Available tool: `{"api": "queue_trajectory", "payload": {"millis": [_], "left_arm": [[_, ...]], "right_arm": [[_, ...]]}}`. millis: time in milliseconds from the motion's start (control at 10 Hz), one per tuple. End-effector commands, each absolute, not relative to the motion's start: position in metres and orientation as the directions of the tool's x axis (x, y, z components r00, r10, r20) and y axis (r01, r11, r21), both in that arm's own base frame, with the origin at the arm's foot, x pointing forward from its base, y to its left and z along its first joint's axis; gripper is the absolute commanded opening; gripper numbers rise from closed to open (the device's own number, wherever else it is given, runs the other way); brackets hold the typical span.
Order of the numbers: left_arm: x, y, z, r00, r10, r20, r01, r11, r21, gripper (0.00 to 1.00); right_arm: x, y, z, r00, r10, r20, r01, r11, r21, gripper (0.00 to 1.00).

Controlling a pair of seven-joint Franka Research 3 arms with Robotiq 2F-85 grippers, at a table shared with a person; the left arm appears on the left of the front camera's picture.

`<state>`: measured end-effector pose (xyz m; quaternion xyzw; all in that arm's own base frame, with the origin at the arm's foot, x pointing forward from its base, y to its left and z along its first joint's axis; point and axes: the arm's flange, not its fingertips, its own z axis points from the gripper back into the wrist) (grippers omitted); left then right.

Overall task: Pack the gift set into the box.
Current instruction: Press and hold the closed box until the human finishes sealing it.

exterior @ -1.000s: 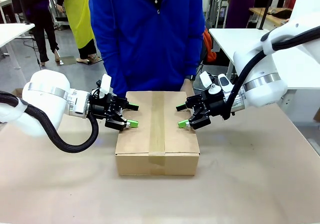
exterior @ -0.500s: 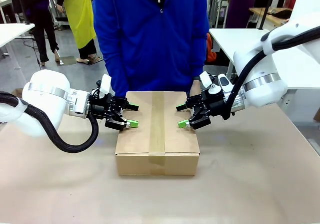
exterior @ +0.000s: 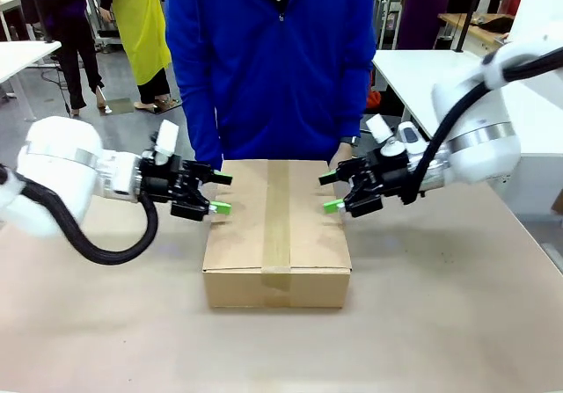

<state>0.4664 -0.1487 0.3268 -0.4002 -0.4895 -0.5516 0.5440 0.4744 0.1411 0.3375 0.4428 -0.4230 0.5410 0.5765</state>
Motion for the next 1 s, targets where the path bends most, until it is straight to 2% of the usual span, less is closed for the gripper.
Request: {"api": "queue_trajectory", "payload": {"millis": [0, 100, 200, 300, 400, 900], "left_arm": [[0.439, -0.096, 0.334, -0.119, -0.102, 0.988, 0.986, 0.101, 0.130, 1.00], [0.434, -0.071, 0.329, -0.128, -0.051, 0.990, 0.984, 0.119, 0.134, 1.00], [0.434, -0.052, 0.325, -0.130, 0.015, 0.991, 0.976, 0.180, 0.125, 1.00], [0.437, -0.039, 0.321, -0.107, 0.105, 0.989, 0.970, 0.228, 0.081, 1.00], [0.436, -0.064, 0.336, -0.108, -0.045, 0.993, 0.982, 0.151, 0.114, 1.00], [0.436, -0.064, 0.336, -0.108, -0.045, 0.993, 0.982, 0.151, 0.114, 1.00]], "right_arm": [[0.448, 0.080, 0.364, 0.053, 0.047, 0.998, -0.996, 0.070, 0.049, 1.00], [0.439, 0.047, 0.366, 0.034, -0.031, 0.999, -0.995, 0.093, 0.036, 1.00], [0.437, 0.025, 0.362, 0.021, -0.071, 0.997, -0.984, 0.173, 0.033, 1.00], [0.441, 0.019, 0.355, 0.011, -0.045, 0.999, -0.968, 0.250, 0.022, 1.00], [0.442, 0.036, 0.376, 0.052, -0.011, 0.999, -0.993, 0.104, 0.052, 1.00], [0.442, 0.036, 0.376, 0.052, -0.011, 0.999, -0.993, 0.104, 0.052, 1.00]]}}
